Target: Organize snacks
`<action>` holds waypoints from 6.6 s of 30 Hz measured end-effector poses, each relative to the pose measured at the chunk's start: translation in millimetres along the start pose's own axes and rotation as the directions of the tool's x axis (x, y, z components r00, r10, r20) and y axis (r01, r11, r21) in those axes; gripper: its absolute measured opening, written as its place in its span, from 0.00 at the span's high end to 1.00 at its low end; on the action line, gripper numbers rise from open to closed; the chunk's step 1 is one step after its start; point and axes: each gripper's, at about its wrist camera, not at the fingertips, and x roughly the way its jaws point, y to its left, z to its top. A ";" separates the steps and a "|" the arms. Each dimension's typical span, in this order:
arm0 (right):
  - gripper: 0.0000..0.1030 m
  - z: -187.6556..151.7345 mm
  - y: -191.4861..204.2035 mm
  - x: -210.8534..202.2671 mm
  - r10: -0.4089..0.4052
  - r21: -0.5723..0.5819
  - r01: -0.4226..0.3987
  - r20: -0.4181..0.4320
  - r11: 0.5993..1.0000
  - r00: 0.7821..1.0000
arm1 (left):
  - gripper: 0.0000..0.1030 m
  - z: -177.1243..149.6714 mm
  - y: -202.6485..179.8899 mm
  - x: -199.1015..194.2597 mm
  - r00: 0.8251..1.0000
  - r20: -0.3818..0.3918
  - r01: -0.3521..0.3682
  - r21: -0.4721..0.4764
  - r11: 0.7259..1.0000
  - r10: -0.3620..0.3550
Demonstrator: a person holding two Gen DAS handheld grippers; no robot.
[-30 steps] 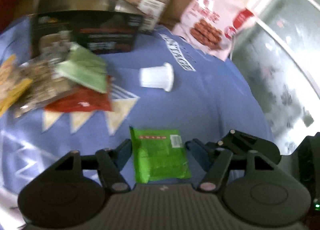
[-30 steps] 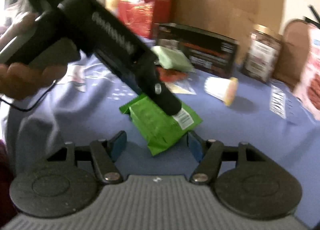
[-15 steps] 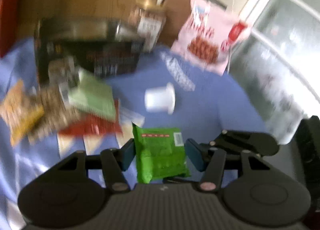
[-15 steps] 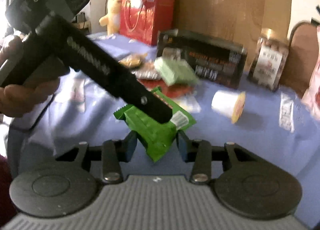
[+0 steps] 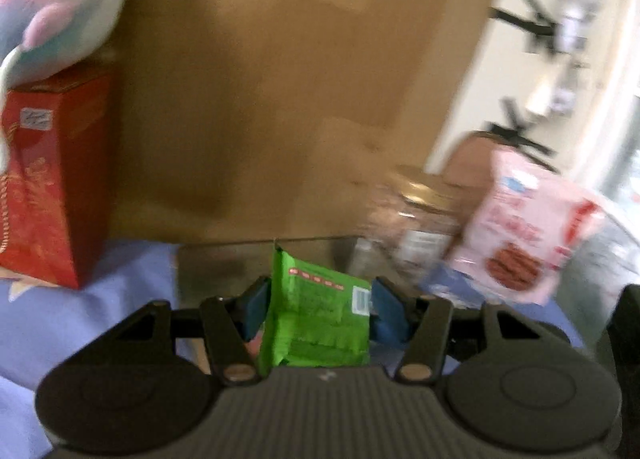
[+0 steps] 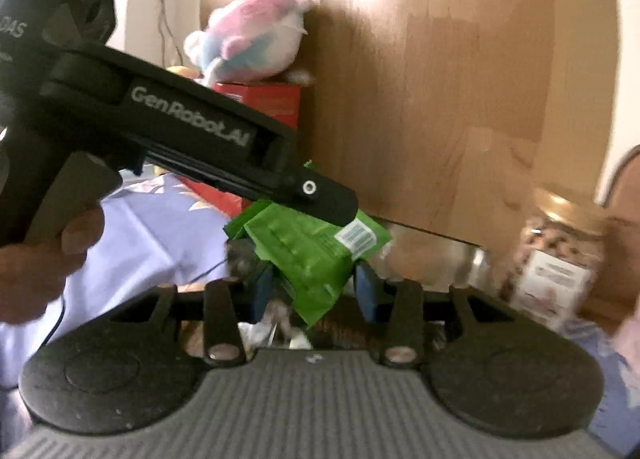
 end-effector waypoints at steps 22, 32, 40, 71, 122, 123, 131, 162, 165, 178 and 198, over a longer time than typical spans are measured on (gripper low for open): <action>0.48 -56.4 -55.4 -14.2 0.180 0.470 -0.122 -0.080 0.874 0.980 | 0.30 -87.7 13.1 -44.9 0.984 -0.115 0.107 -0.229 0.967 -0.136; 0.48 -73.3 -63.1 -11.8 0.431 0.652 -0.262 -0.110 0.712 0.896 | 0.40 -119.3 5.6 -22.2 0.973 -0.207 0.040 -0.281 0.959 -0.101; 0.47 -101.5 -24.4 -99.3 0.473 0.569 -0.387 -0.004 0.726 0.881 | 0.37 -149.2 0.4 -53.6 0.948 -0.274 0.112 -0.183 0.977 -0.160; 0.66 -101.5 73.3 -123.9 0.061 -0.060 -0.064 -0.055 0.996 0.997 | 0.55 -139.3 -29.1 -91.7 0.972 -0.198 0.128 0.010 0.992 -0.124; 0.96 -78.2 7.2 -32.3 0.228 0.533 -0.133 -0.115 0.835 0.967 | 0.38 -132.7 72.5 -83.7 0.994 -0.105 -0.002 -0.263 0.965 -0.027; 0.96 -81.7 8.5 -40.5 0.235 0.539 -0.141 -0.110 0.830 0.966 | 0.38 -132.7 71.5 -84.4 0.994 -0.106 0.004 -0.259 0.966 -0.033; 0.98 -128.6 14.5 -132.1 0.141 0.523 -0.084 -0.069 0.848 0.988 | 0.37 -138.9 48.6 -96.7 0.985 -0.124 0.094 -0.197 0.976 -0.120; 0.93 -146.1 -9.4 -139.3 0.233 0.612 -0.147 -0.062 0.777 0.971 | 0.23 -149.6 25.7 -81.8 0.965 -0.220 0.112 -0.156 0.981 -0.145; 0.90 -156.1 -17.7 -169.2 0.129 0.565 -0.054 -0.093 0.823 0.987 | 0.22 -150.5 7.1 -74.2 0.951 -0.244 0.163 -0.122 0.979 -0.189; 0.46 -158.6 2.4 -181.8 0.078 0.396 -0.031 -0.105 0.918 0.991 | 0.19 -164.0 -47.7 -46.3 0.899 -0.346 0.274 -0.035 0.961 -0.269; 0.21 -157.4 39.1 -165.3 0.020 0.228 0.003 -0.098 0.974 0.995 | 0.87 -169.4 -32.3 -53.6 0.824 -0.296 0.424 -0.242 0.873 -0.483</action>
